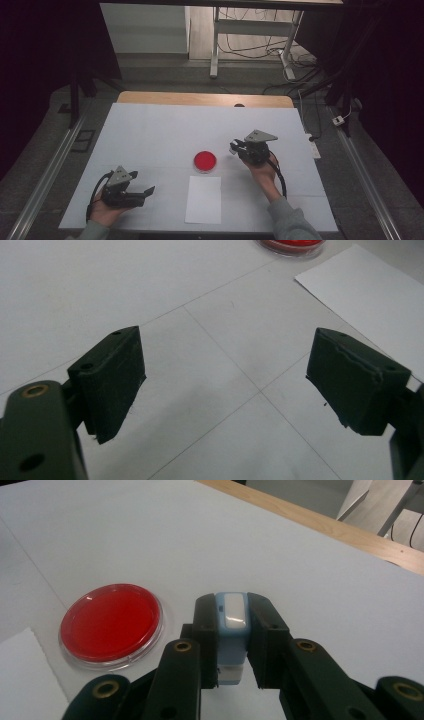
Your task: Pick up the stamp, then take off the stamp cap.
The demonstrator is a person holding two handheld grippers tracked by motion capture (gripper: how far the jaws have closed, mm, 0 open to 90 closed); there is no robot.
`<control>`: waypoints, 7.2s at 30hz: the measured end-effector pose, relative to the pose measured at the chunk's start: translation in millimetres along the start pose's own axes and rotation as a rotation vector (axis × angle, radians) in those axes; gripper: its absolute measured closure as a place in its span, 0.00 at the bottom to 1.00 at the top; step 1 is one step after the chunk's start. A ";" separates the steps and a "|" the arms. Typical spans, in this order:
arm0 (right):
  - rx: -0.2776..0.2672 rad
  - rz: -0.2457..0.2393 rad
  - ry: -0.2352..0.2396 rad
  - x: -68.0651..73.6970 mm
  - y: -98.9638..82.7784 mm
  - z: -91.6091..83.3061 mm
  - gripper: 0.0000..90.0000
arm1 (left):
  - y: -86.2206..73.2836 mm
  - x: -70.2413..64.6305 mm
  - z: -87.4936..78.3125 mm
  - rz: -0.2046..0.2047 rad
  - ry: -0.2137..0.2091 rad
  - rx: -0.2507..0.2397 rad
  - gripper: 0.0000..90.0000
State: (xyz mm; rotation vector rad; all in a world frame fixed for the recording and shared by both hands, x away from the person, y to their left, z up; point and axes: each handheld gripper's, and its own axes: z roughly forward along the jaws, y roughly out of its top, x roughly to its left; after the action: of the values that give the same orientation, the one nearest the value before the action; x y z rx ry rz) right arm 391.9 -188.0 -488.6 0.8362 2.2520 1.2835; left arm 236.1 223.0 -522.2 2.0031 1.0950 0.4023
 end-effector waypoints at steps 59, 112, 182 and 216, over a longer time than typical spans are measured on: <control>-0.075 0.025 0.095 34.1 -3.2 -57.6 0.83 | -1.6 0.0 2.9 -0.002 0.010 0.001 0.18; -0.065 -0.019 0.222 78.6 -1.7 -40.8 0.83 | -0.7 -3.9 6.0 0.018 0.012 0.007 0.18; -0.104 0.007 0.208 72.1 -2.6 -38.9 0.83 | 65.6 -56.6 53.2 0.150 -0.061 -0.035 0.20; -0.132 0.016 0.193 74.1 0.6 -40.6 0.83 | 88.5 -84.7 77.9 0.199 -0.103 -0.034 0.21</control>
State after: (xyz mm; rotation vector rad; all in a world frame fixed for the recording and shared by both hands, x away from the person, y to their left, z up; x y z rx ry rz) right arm 312.8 -162.8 -472.6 0.7111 2.2780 1.5615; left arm 283.4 88.6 -495.0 2.0857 0.8228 0.4125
